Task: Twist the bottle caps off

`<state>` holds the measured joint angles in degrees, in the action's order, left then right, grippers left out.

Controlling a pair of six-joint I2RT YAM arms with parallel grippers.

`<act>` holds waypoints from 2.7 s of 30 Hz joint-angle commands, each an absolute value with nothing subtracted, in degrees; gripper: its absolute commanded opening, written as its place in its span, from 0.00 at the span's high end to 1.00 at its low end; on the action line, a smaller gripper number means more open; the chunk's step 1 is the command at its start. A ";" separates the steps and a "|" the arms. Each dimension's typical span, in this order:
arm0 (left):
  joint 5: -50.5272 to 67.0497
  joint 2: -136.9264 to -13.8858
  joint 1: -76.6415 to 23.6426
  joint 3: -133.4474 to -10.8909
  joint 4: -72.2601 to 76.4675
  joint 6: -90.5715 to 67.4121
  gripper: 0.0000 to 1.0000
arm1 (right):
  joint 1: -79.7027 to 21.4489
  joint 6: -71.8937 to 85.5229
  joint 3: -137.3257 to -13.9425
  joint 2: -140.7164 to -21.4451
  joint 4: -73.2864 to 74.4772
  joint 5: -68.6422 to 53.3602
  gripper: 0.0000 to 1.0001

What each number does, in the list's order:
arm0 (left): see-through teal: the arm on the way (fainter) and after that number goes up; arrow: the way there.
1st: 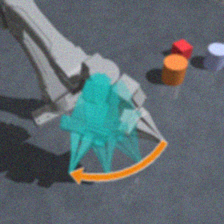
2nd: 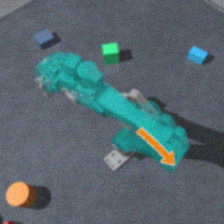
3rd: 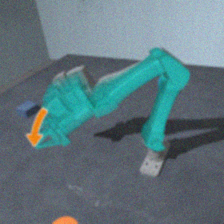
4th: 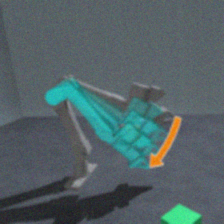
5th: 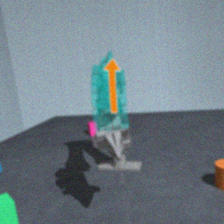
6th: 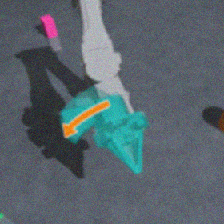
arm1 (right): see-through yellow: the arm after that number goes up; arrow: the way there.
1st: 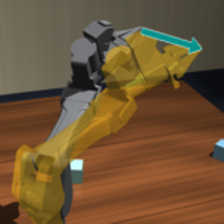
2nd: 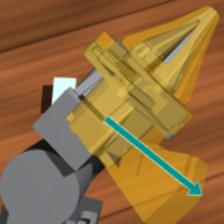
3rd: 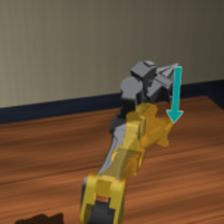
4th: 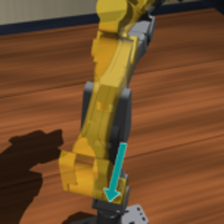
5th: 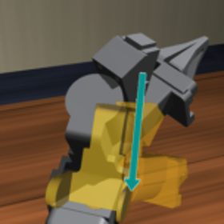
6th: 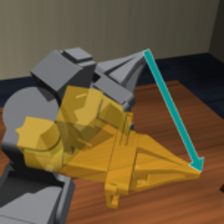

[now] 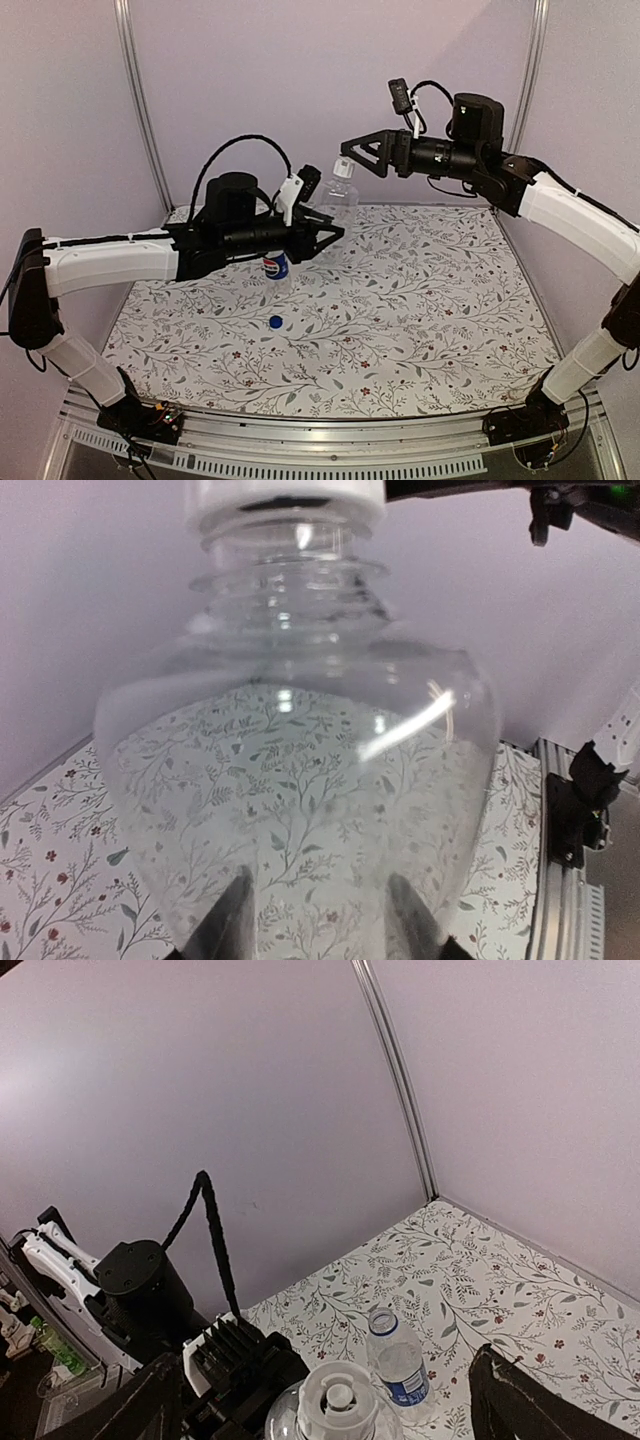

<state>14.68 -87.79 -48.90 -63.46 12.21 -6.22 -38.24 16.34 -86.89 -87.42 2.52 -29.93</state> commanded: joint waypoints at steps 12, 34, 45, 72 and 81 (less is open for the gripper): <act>8.33 -88.42 -50.72 -66.01 10.15 -4.66 0.76 | -41.48 18.01 -93.95 -94.62 6.59 -24.73 0.20; 6.53 -87.95 -50.92 -66.07 9.84 -3.77 0.76 | -41.60 17.36 -91.58 -94.44 6.98 -26.37 0.54; 6.35 -87.60 -50.95 -65.93 9.81 -3.46 0.76 | -41.57 17.06 -91.58 -95.16 7.72 -26.19 0.57; 50.83 -86.57 -46.94 -62.68 22.54 -6.46 0.76 | -35.70 -8.41 -86.62 -90.67 9.49 -66.51 0.87; 55.98 -87.54 -46.93 -62.72 24.18 -7.74 0.76 | -35.17 -8.55 -87.80 -92.46 9.49 -72.10 0.83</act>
